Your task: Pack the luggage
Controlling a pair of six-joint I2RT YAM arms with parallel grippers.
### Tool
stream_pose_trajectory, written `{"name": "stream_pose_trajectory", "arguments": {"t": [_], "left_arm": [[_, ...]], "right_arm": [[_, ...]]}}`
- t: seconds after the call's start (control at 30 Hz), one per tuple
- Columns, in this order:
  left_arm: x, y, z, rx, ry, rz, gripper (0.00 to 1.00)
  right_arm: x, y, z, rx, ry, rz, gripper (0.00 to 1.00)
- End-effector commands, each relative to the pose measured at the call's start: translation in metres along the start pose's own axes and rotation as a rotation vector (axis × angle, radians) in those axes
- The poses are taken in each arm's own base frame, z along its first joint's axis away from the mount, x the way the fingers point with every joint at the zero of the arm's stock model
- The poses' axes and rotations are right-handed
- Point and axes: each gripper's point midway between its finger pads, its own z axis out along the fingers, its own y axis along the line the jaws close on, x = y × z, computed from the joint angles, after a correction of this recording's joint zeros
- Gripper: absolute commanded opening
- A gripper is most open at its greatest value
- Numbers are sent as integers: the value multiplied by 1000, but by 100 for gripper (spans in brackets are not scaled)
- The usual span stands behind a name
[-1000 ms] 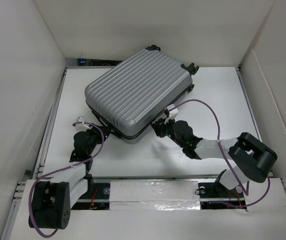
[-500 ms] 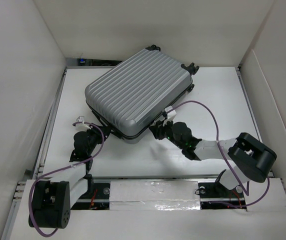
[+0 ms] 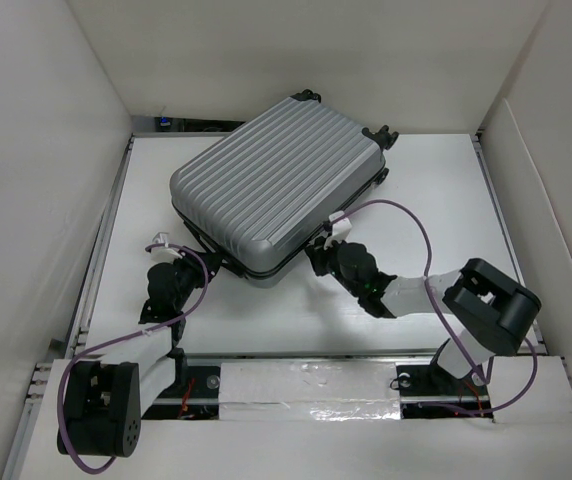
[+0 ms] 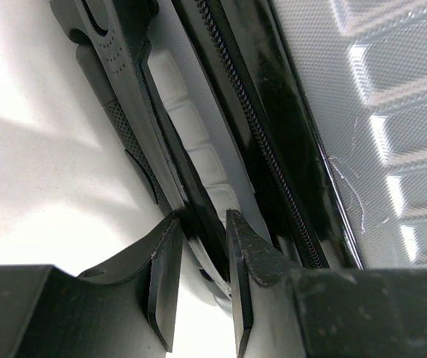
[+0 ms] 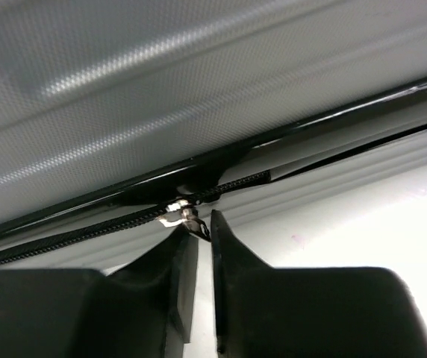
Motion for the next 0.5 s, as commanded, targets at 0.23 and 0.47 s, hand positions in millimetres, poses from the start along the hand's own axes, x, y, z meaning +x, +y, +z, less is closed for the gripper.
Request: {"name": "stream_pose_trajectory", "arguments": {"t": [0.23,0.47], "left_arm": [[31,-30,-9,200,144,122,0],[25,-45,-8,257,127,112,0]], "right_arm": [[-46,34,-9,-77,-189,67,0],[23,104,-38,-200,50,20,0]]}}
